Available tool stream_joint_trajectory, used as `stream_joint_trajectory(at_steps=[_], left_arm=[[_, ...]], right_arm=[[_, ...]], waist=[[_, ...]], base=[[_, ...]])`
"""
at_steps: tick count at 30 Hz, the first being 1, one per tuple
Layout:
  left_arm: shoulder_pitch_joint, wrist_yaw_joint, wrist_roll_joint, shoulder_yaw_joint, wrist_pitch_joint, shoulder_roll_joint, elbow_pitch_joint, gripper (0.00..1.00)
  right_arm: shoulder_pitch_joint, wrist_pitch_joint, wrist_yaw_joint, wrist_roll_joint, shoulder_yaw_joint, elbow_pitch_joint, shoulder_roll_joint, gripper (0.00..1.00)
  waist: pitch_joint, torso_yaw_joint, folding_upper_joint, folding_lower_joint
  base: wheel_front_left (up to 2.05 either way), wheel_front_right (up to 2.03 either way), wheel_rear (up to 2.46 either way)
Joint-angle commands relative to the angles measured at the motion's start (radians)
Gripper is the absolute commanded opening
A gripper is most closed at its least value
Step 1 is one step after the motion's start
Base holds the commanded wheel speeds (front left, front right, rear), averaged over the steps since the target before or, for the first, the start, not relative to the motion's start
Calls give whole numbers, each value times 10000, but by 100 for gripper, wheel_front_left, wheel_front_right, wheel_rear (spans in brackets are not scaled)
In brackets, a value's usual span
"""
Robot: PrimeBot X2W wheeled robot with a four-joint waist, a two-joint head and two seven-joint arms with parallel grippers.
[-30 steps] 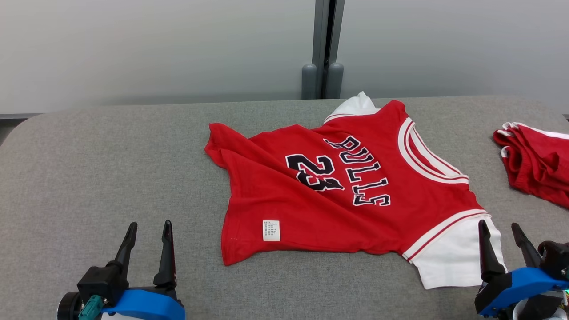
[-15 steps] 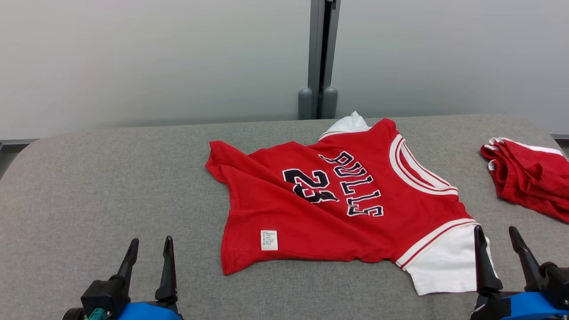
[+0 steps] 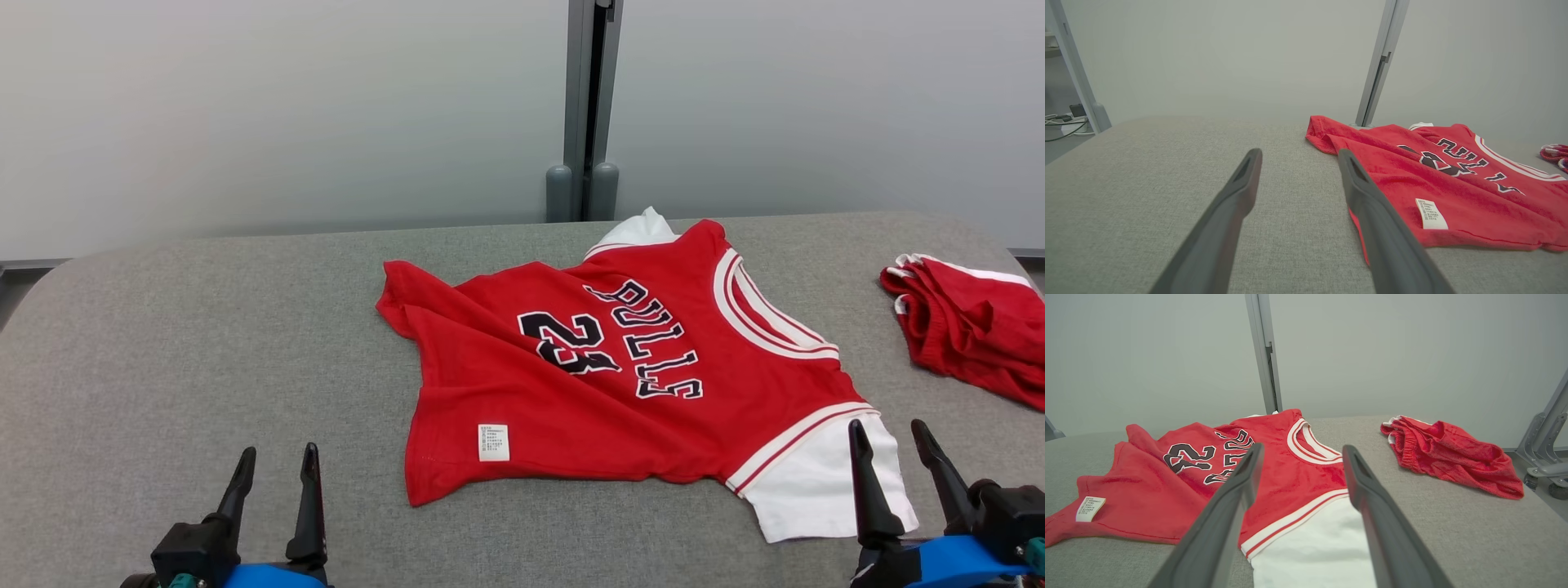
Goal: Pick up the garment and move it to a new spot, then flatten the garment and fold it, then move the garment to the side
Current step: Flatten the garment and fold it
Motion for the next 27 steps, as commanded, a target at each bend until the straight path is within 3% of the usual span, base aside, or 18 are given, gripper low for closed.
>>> stream_joint_trajectory(at_steps=[1,14,27], left_arm=[[60,-58,76,-54,-47,1,46,100],[-1119,-623,-148,-1664,1618,-618,999,100],[-1864,82,-278,-1644,2694,-681,1507,100]], right_arm=[[74,133,2,90,26,8,-19,100],[-283,2840,2,-265,-924,952,-25,100],[-1848,3072,2,-368,-1284,3357,-22,100]], waist=[[27,-1,0,0],[680,-487,0,0],[1512,-833,0,0]], base=[[0,0,0],[0,0,0],[0,0,0]])
